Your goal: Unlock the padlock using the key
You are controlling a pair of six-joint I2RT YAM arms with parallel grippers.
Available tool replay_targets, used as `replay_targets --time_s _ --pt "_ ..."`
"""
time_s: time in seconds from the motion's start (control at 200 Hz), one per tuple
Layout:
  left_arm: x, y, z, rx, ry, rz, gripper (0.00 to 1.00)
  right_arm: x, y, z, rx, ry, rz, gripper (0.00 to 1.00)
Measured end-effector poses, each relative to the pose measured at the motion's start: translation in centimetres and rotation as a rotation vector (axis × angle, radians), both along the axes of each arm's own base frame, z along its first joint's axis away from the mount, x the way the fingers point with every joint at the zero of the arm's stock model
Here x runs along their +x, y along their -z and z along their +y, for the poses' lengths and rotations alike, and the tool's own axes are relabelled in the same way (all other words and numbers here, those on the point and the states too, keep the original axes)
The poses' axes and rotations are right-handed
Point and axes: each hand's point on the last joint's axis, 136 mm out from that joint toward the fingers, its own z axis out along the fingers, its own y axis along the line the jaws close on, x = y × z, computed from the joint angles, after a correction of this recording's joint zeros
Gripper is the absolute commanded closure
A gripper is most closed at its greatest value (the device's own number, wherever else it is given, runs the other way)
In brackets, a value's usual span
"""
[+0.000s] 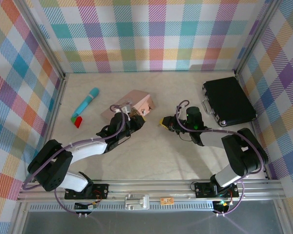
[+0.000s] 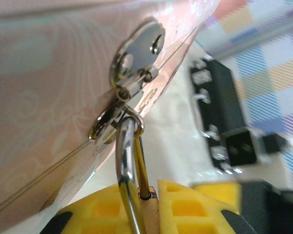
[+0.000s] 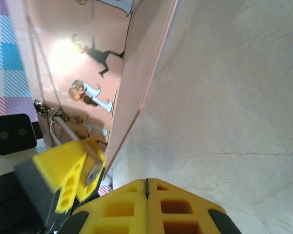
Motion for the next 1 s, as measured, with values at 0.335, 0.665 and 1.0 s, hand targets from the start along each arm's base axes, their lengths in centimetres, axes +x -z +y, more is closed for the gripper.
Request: replay_targets --time_s 0.335,0.665,1.0 --pt "3.0 9.6 -1.3 0.125 -0.062 0.093 1.00 -1.0 -0.5 -1.6 -0.088 0.034 -0.042 1.00" --pt "3.0 9.3 -4.0 0.100 0.042 0.037 0.60 -1.4 -2.0 -3.2 -0.161 0.083 -0.124 1.00" --pt "-0.7 2.8 -2.8 0.057 0.089 0.072 0.16 -1.4 -2.1 -3.2 -0.167 0.077 -0.147 1.00"
